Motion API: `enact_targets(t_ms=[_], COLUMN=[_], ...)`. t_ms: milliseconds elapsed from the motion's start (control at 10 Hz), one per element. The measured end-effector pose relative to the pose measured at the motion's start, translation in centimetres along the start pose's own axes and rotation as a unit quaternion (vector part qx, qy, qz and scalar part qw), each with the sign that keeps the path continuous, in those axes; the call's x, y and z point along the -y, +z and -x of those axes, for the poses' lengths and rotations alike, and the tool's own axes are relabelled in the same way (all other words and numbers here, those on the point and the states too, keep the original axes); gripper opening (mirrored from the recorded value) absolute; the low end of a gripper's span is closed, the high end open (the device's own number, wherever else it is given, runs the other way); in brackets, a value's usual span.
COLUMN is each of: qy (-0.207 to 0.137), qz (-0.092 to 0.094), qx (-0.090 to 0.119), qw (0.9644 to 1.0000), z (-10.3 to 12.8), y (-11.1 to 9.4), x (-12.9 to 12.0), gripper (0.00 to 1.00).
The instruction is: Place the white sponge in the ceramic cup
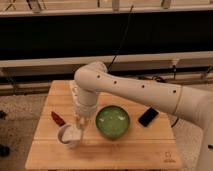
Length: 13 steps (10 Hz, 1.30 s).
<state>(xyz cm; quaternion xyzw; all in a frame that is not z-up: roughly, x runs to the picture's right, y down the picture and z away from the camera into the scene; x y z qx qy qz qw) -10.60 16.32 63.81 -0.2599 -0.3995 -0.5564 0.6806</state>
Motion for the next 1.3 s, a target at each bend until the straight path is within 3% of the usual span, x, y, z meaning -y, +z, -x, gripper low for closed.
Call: enact_targets(t_ms=[300, 500, 900, 1000, 1300], qy=[-0.001, -0.003, -0.003, -0.003, -0.008], qz=[0.001, 0.001, -0.002, -0.006, -0.009], qx=[-0.001, -0.001, -0.001, -0.002, -0.001], qw=[1.0000, 1.0000, 1.0000, 1.0000, 0.9999], z=[-0.7, -1.0, -1.4, -1.6, -1.9], y=[0.5, 0.6, 0.6, 0.6, 1.7], x=[0.3, 0.6, 0.9, 1.0, 2.4], gripper=[0.73, 0.80, 0.80, 0.76, 0.47])
